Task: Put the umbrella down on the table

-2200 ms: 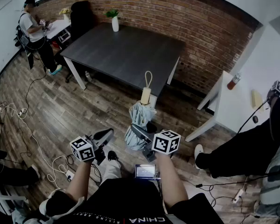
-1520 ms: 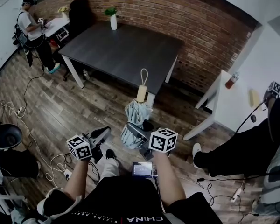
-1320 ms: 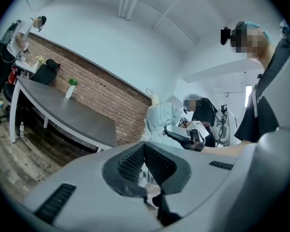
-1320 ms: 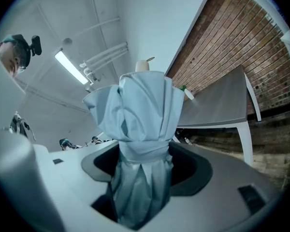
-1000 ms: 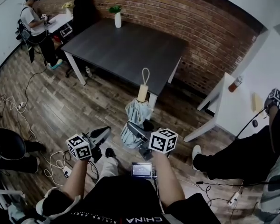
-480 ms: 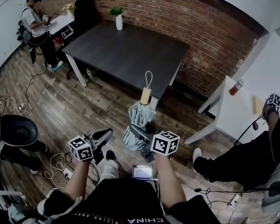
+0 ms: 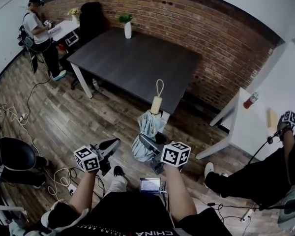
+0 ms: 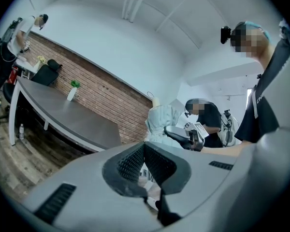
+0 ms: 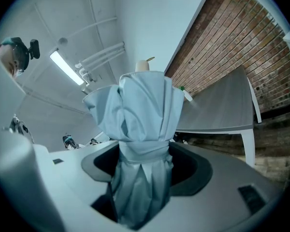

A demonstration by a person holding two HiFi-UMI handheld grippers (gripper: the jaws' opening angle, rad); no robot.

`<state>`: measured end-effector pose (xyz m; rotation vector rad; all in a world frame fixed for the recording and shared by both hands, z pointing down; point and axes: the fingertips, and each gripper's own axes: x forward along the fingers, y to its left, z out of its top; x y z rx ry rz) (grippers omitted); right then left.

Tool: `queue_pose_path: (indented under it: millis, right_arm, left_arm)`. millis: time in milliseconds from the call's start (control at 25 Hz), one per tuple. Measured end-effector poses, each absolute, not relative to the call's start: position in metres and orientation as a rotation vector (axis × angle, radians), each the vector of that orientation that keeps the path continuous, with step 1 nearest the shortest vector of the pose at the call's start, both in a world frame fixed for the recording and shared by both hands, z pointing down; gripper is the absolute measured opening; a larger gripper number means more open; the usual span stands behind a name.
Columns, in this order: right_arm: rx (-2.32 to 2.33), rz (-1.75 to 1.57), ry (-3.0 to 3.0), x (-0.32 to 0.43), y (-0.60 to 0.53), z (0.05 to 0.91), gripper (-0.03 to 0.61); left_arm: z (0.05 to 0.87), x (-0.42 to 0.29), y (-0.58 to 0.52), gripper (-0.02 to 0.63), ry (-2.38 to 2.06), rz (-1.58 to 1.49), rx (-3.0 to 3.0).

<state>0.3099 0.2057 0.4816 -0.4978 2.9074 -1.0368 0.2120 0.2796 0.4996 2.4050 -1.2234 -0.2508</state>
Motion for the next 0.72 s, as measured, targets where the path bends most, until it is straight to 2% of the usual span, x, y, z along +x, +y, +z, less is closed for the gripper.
queue_pose_path:
  millis: [720]
  right_arm:
    - [-0.593, -1.024, 2.897, 0.210, 0.132, 0.476, 0.308]
  left_arm:
    - [0.486, 0.103, 0.197, 0.003, -1.175, -0.299, 2.450]
